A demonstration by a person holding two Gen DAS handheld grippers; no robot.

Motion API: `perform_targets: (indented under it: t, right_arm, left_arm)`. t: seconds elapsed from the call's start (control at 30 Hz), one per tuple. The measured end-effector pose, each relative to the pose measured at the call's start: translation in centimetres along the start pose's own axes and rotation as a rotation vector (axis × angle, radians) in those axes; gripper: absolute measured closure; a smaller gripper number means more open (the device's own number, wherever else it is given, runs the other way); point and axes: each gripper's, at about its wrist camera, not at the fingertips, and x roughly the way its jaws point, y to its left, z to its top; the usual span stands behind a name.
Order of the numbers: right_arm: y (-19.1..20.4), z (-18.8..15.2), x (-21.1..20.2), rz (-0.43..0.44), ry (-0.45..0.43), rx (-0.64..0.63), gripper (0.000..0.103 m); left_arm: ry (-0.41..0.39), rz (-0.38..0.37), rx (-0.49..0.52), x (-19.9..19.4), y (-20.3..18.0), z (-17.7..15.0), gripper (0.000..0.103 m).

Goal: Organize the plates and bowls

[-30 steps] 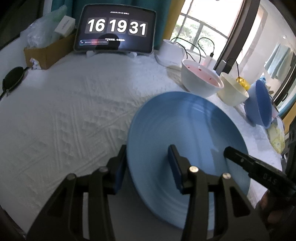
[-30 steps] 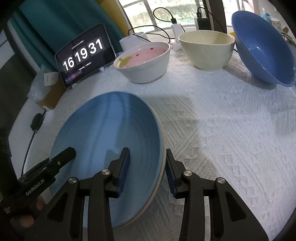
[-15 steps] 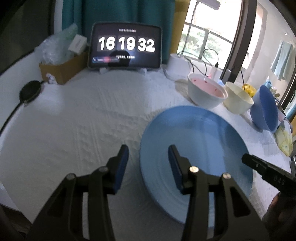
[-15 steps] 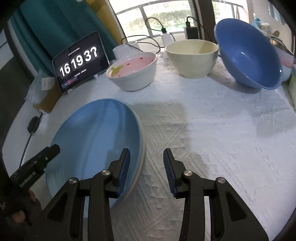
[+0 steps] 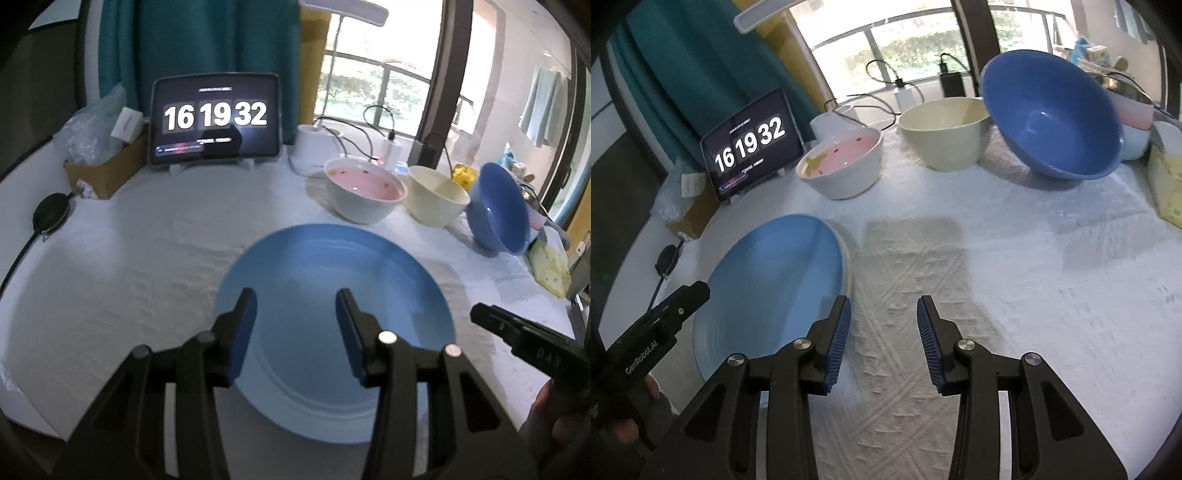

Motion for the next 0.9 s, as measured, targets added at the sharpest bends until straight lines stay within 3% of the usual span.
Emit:
perform_targets:
  t: [0.63, 0.9]
  right_arm:
    - [-6.3, -0.2, -3.4, -0.028, -0.061, 0.092, 0.064]
    - [-8.9, 0.1, -4.3, -0.051, -0.079, 0.117, 0.063]
  left_arm:
    - [0.011, -0.057, 0.11, -0.5, -7.1, -0.2, 0.057]
    - [0.046, -0.114, 0.132, 0.4, -10.0, -0.1, 0.057]
